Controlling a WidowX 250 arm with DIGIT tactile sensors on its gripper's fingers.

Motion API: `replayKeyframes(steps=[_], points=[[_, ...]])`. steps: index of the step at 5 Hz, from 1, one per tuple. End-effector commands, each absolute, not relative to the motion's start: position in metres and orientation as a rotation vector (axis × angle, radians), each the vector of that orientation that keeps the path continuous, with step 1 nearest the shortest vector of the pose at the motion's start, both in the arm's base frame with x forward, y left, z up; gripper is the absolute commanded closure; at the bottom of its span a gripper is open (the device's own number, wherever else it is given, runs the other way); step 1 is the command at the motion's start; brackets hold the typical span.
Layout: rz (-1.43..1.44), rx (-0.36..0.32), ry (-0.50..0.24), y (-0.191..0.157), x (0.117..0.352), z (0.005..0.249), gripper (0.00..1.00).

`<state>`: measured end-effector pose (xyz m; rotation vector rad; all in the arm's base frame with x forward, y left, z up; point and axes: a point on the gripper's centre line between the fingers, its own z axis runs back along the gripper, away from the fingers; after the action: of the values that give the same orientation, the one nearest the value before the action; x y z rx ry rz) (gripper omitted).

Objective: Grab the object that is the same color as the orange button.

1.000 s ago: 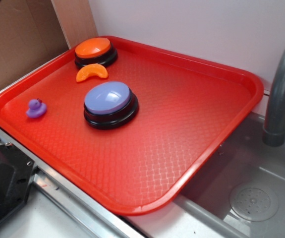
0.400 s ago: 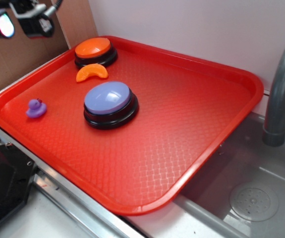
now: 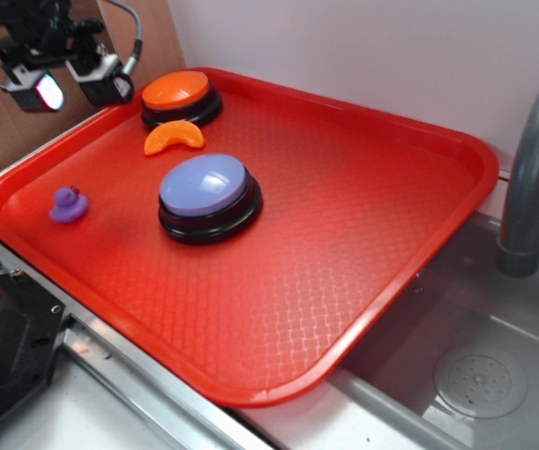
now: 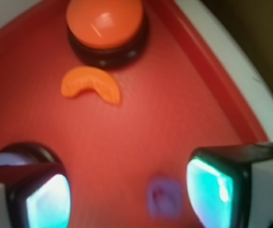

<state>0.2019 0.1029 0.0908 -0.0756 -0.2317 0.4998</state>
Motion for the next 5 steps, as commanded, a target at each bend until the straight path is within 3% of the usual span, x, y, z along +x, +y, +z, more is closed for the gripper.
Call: replayKeyframes(steps=[1, 3, 5], points=[[0.51, -0.029, -0.287, 0.125, 0.241, 0.07, 0.0], [0.513, 0.007, -0.244, 0.12, 0.264, 0.04, 0.0], [0.515, -0.027, -0.2, 0.113, 0.268, 0.018, 0.0]])
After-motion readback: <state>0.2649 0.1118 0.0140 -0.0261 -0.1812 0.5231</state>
